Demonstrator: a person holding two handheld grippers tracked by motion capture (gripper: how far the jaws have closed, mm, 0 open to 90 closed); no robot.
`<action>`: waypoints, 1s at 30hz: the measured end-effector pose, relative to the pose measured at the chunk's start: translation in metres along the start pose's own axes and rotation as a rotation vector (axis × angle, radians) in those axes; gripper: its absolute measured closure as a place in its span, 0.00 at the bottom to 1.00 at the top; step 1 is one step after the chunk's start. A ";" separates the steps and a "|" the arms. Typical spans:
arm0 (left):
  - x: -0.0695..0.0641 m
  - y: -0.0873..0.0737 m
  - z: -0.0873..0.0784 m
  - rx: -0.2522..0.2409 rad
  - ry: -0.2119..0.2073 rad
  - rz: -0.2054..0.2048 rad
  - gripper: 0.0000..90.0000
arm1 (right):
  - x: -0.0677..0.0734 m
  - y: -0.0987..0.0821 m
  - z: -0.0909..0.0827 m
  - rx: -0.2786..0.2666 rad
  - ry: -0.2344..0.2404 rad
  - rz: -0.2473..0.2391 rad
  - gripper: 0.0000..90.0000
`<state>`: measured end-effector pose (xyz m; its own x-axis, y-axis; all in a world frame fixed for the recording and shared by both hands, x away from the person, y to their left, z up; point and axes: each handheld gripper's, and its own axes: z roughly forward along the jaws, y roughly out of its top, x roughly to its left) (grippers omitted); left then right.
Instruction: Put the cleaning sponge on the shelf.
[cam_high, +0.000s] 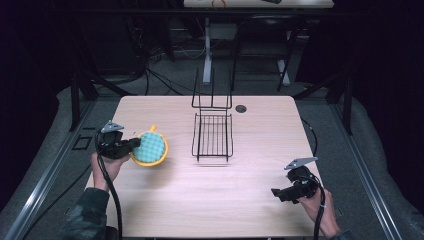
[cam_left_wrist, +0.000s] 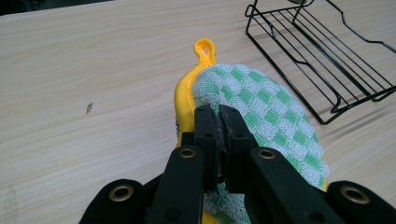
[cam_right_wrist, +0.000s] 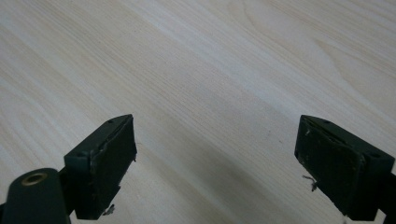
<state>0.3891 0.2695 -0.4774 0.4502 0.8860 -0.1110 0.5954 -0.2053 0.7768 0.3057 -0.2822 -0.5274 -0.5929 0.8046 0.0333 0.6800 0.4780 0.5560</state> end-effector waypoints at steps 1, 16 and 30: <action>-0.001 0.000 0.000 -0.004 -0.003 -0.008 0.97 | 0.000 0.000 0.000 -0.002 0.001 0.001 0.13; -0.014 0.012 0.004 -0.025 -0.051 0.007 0.97 | -0.002 -0.001 0.003 0.009 0.016 0.021 0.05; -0.032 0.025 0.015 -0.047 -0.101 0.012 0.97 | -0.003 -0.002 0.006 0.045 0.023 0.007 0.00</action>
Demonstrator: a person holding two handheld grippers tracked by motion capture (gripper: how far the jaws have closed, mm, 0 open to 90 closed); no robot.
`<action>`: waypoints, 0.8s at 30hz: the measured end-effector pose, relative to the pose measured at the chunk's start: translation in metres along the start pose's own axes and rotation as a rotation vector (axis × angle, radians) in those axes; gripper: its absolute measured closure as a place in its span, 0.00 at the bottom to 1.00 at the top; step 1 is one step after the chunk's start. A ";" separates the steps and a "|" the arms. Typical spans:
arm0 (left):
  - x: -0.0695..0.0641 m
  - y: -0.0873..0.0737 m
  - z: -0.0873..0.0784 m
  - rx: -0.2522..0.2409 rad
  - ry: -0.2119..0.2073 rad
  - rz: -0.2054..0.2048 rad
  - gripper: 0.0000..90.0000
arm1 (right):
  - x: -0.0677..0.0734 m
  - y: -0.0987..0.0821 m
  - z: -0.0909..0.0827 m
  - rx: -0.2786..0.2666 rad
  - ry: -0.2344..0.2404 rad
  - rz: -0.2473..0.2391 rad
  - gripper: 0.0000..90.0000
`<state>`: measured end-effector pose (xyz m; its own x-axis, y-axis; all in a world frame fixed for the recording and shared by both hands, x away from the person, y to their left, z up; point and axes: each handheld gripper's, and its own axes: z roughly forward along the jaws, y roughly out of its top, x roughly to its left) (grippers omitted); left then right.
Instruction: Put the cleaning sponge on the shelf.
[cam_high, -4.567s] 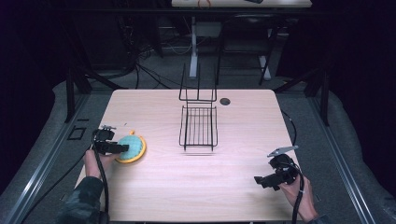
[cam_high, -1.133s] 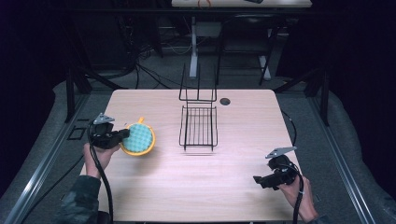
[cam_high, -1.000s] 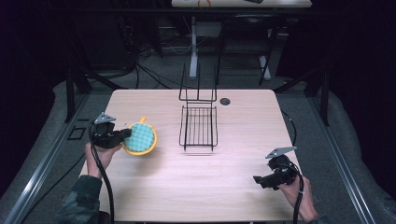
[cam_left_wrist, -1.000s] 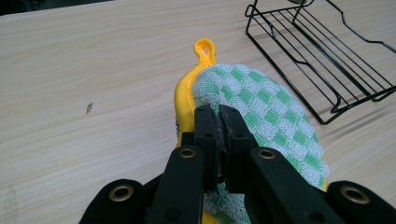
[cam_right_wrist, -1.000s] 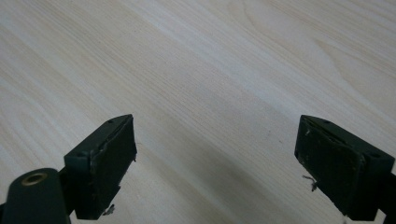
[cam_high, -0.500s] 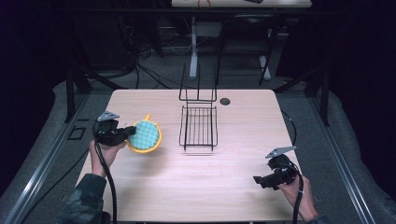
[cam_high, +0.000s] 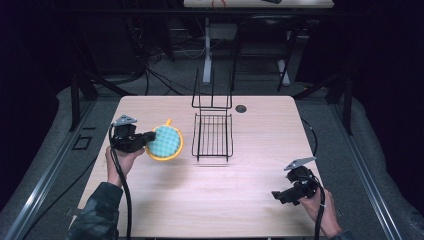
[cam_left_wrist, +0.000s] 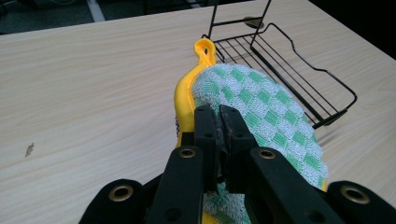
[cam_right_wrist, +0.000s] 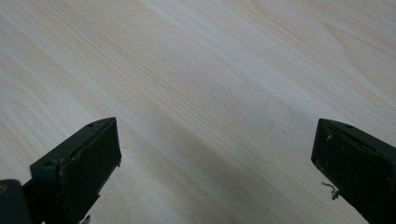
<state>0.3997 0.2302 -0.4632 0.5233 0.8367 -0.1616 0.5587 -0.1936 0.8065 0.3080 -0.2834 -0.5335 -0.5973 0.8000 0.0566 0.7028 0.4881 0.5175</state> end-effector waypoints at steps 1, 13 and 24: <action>-0.001 0.001 0.001 -0.003 -0.009 0.002 0.97 | 0.000 0.000 0.001 0.008 -0.002 -0.002 0.00; -0.013 0.011 0.009 -0.027 -0.049 0.011 0.96 | 0.001 0.000 0.003 0.021 -0.003 -0.017 0.00; -0.027 0.019 0.026 -0.028 -0.072 0.026 0.96 | 0.001 0.000 0.003 0.021 -0.002 -0.016 0.00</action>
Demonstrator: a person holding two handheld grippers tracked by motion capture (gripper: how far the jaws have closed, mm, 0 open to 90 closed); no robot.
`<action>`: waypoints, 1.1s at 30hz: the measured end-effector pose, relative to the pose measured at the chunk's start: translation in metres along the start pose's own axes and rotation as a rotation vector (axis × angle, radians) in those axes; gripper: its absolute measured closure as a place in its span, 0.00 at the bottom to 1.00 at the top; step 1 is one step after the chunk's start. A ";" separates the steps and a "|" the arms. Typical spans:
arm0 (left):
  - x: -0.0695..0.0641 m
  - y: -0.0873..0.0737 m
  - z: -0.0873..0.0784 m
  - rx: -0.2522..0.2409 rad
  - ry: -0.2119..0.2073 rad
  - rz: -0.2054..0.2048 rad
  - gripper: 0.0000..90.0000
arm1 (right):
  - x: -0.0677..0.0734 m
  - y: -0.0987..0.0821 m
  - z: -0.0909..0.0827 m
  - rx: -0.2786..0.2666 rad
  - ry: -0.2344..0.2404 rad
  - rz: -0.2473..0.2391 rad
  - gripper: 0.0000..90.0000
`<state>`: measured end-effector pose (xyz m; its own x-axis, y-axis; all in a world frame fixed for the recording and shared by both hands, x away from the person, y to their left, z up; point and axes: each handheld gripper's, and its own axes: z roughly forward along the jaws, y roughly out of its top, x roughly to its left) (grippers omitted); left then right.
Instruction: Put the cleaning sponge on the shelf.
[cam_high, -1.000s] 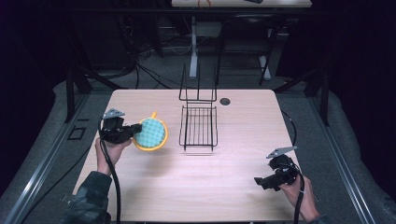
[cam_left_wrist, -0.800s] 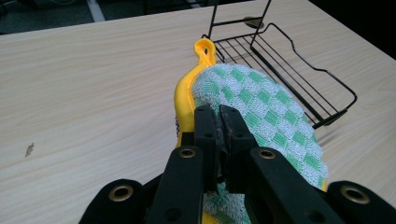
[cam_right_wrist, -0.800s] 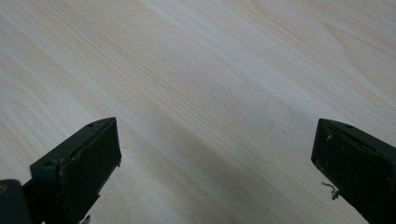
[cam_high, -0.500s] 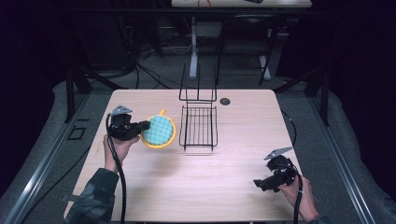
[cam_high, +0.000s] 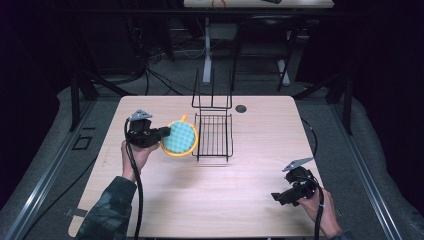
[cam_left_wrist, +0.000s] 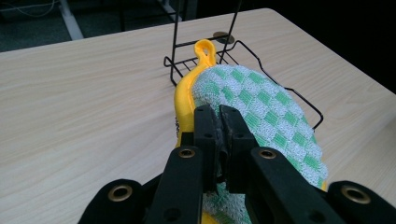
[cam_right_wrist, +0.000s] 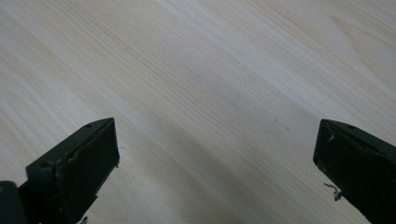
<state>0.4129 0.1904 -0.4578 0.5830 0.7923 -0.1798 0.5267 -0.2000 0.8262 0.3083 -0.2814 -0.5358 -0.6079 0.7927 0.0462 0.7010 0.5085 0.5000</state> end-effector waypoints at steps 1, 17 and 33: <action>-0.001 0.000 0.001 0.003 0.000 0.002 0.96 | 0.000 0.000 0.000 0.001 0.000 -0.003 0.00; -0.019 0.007 0.024 0.006 -0.024 0.028 0.96 | 0.001 0.000 0.000 0.002 0.003 -0.003 0.00; -0.030 0.008 0.046 0.009 -0.036 0.029 0.96 | 0.001 0.000 -0.001 0.005 0.008 -0.003 0.00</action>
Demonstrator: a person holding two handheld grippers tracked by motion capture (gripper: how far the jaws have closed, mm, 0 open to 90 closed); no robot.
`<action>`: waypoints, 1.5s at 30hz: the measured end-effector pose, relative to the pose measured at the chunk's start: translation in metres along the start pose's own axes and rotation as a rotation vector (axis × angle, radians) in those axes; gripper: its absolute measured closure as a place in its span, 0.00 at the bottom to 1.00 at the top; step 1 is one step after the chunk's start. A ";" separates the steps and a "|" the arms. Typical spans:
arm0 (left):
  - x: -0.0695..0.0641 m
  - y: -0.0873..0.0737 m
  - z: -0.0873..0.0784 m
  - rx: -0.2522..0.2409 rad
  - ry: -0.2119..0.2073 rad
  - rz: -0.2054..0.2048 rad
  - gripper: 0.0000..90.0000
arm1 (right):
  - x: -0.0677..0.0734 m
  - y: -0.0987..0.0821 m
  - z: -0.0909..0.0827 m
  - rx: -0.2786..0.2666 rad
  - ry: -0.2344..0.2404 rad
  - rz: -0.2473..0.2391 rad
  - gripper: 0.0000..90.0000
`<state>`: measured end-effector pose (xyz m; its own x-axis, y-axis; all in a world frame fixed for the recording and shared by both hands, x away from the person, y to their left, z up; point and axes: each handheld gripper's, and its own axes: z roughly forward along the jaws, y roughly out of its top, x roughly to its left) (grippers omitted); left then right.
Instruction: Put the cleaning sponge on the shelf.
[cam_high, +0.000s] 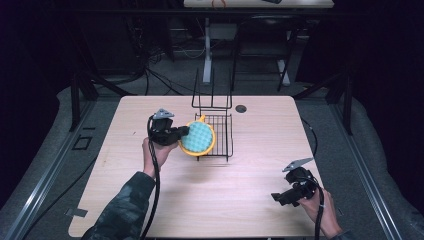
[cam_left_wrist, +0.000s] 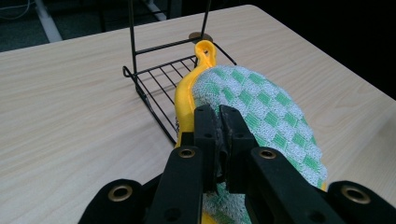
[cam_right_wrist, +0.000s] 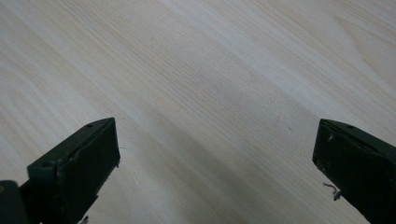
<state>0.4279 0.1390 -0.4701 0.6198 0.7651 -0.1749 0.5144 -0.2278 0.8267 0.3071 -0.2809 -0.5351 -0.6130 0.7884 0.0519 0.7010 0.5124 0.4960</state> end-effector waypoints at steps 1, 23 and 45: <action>0.000 0.000 0.001 0.002 0.001 0.000 0.96 | 0.000 0.000 0.000 -0.001 -0.001 -0.001 0.00; -0.007 -0.003 0.032 -0.013 0.028 -0.013 0.96 | 0.000 -0.001 0.000 -0.002 0.002 -0.009 0.00; -0.028 -0.001 0.058 -0.069 0.037 -0.031 0.96 | 0.003 -0.001 -0.001 -0.009 -0.007 -0.018 0.00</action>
<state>0.4440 0.0831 -0.4973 0.5815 0.7929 -0.1821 0.4903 -0.1629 0.8562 0.3047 -0.2794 -0.5344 -0.6229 0.7814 0.0373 0.6869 0.5235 0.5042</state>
